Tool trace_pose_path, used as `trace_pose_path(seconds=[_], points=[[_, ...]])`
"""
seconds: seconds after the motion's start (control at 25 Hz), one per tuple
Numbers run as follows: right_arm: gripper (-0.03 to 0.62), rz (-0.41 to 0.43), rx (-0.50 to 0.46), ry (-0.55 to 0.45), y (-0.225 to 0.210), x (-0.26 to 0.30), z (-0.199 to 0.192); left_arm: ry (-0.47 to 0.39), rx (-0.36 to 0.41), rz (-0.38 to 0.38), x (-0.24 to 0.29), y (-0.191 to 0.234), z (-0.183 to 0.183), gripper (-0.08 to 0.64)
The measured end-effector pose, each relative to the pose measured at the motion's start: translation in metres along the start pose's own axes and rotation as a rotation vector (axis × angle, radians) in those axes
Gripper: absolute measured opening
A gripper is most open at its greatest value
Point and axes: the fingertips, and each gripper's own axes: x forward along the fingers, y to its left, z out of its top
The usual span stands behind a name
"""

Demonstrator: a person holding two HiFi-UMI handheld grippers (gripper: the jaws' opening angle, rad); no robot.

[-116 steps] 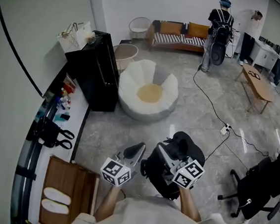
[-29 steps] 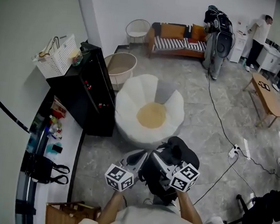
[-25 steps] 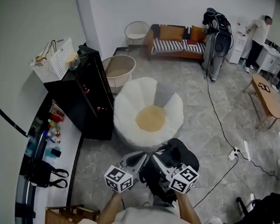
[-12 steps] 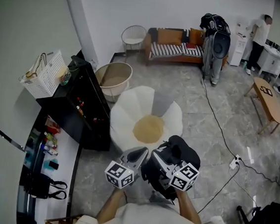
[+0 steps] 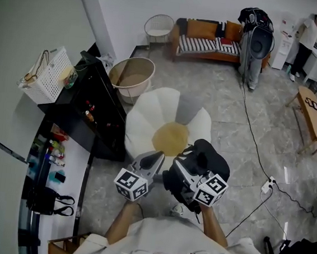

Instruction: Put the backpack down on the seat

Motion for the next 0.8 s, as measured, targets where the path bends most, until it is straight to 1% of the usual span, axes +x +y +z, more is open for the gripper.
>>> trace_pose_path(seconds=[0.16,0.32,0.6,0.8], points=[[0.032,0.004,0.036,0.026,-0.018,-0.001,-0.008,0.013,-0.016,0.042,0.004,0.014,-0.005,0.043],[0.032,0.006,0.072,0.031,-0.029,-0.002,-0.014,0.025,-0.037,0.073,0.006,0.023,-0.014,0.043],[0.032,0.011,0.092,0.065,-0.038,-0.004,-0.021,0.026,-0.057,0.094,0.013,0.024,-0.018,0.043],[0.032,0.030,0.079,0.077,-0.041,0.004,-0.020,0.024,-0.041,0.091,0.019,0.029,-0.012,0.043]])
